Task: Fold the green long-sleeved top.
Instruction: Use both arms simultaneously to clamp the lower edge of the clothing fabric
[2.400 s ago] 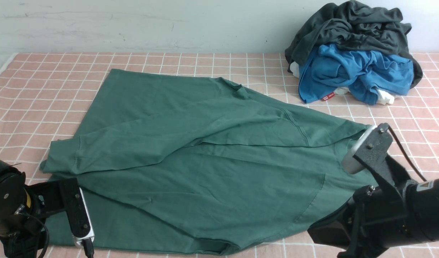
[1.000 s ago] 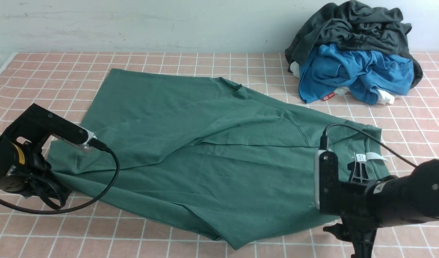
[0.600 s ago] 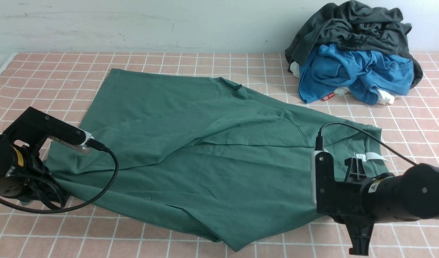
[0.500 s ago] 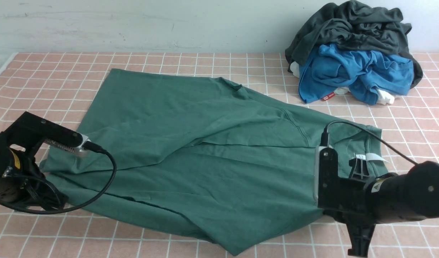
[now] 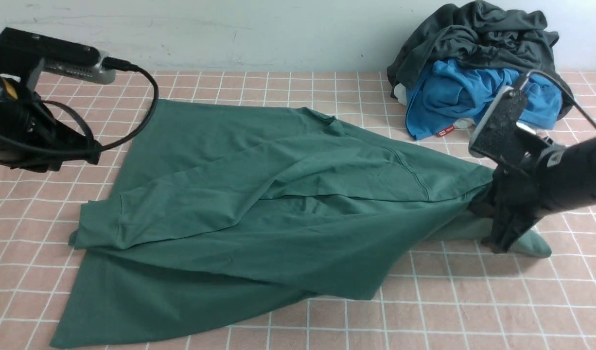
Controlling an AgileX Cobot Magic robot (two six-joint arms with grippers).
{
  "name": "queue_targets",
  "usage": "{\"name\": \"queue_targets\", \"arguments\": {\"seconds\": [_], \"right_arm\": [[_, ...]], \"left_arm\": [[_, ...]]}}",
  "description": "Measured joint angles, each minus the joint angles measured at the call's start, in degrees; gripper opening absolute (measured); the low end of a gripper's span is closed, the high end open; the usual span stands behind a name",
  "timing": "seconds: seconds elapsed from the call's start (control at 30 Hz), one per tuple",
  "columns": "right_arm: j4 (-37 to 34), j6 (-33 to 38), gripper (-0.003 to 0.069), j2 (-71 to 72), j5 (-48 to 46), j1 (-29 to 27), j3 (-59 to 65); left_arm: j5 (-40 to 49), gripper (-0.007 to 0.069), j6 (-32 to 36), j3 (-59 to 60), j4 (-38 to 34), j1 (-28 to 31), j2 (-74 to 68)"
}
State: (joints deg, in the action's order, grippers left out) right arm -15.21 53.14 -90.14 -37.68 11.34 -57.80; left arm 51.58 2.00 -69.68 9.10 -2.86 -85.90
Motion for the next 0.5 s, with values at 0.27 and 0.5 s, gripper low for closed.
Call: {"name": "queue_targets", "arguments": {"seconds": [0.27,0.5], "right_arm": [[1.5,-0.1,-0.0003,-3.2,-11.0,0.7,-1.0],[0.3,-0.3,-0.0003,-3.2,-10.4,0.7,-0.9]], "left_arm": [[4.0,0.0018,9.3,8.4,-4.4,0.0,-5.0],[1.6,0.0216,9.8,17.8,-4.4,0.2,-5.1]]}}
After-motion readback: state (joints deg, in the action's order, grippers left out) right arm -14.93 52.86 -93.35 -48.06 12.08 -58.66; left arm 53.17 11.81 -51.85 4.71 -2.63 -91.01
